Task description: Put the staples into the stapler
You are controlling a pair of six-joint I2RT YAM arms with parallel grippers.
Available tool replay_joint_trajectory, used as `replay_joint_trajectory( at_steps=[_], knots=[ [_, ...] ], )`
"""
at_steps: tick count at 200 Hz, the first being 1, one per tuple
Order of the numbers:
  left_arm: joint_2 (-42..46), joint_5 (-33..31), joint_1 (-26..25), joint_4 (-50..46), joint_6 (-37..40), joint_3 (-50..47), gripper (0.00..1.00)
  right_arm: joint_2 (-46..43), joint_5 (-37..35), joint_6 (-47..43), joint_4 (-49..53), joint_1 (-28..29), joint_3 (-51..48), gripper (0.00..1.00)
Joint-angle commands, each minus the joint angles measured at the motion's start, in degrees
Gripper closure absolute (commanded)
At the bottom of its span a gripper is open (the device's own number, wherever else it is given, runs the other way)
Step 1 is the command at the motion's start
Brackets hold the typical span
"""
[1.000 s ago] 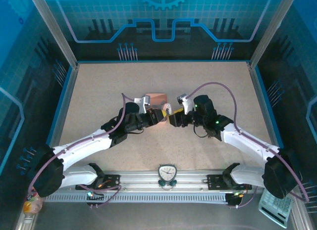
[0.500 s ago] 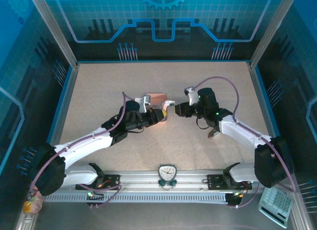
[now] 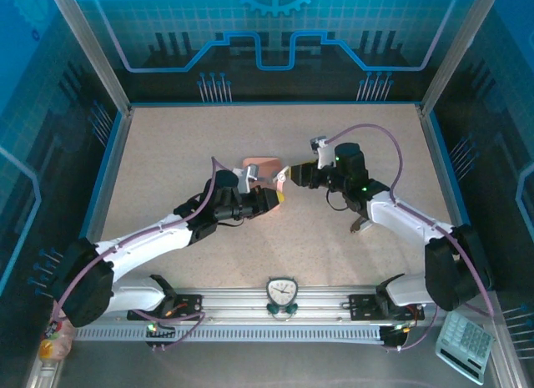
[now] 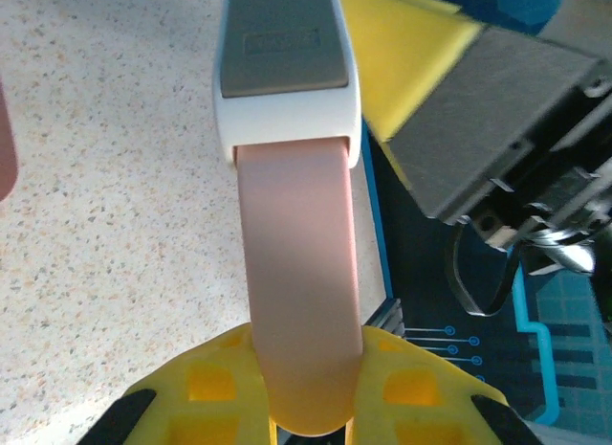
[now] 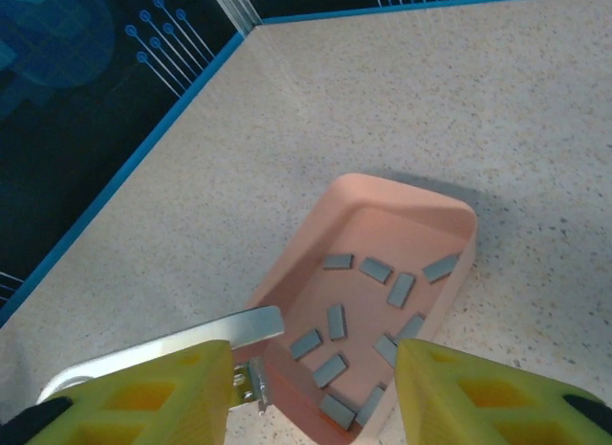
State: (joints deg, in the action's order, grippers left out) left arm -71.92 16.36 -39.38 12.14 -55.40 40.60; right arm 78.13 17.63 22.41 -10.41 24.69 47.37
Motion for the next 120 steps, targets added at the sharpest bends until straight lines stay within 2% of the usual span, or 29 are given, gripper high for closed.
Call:
replay_joint_trajectory(
  at_steps=[1, 45, 64, 92, 120],
  knots=[
    [0.2, -0.2, 0.2, -4.4, 0.3, 1.4, 0.98, -3.2, 1.8, -3.1, 0.9, -0.3, 1.3, 0.49],
    [0.9, -2.9, 1.9, -14.1, 1.9, 3.3, 0.98, -6.7, -0.1, -11.2, 13.3, -0.3, 1.8, 0.47],
    [0.8, -1.9, 2.3, -16.2, 3.3, 4.2, 0.98, -8.2, -0.2, -15.7, 16.7, 0.6, 1.8, 0.46],
    [0.3, 2.4, 3.2, -17.9, 5.8, 5.6, 0.98, -9.8, 1.2, -32.0, 20.6, 4.3, 1.9, 0.40],
    [-1.1, 7.7, 3.7, -19.9, 8.8, 7.2, 0.97, -10.3, 2.3, -49.4, 23.1, 7.4, 1.9, 0.39]
  ],
)
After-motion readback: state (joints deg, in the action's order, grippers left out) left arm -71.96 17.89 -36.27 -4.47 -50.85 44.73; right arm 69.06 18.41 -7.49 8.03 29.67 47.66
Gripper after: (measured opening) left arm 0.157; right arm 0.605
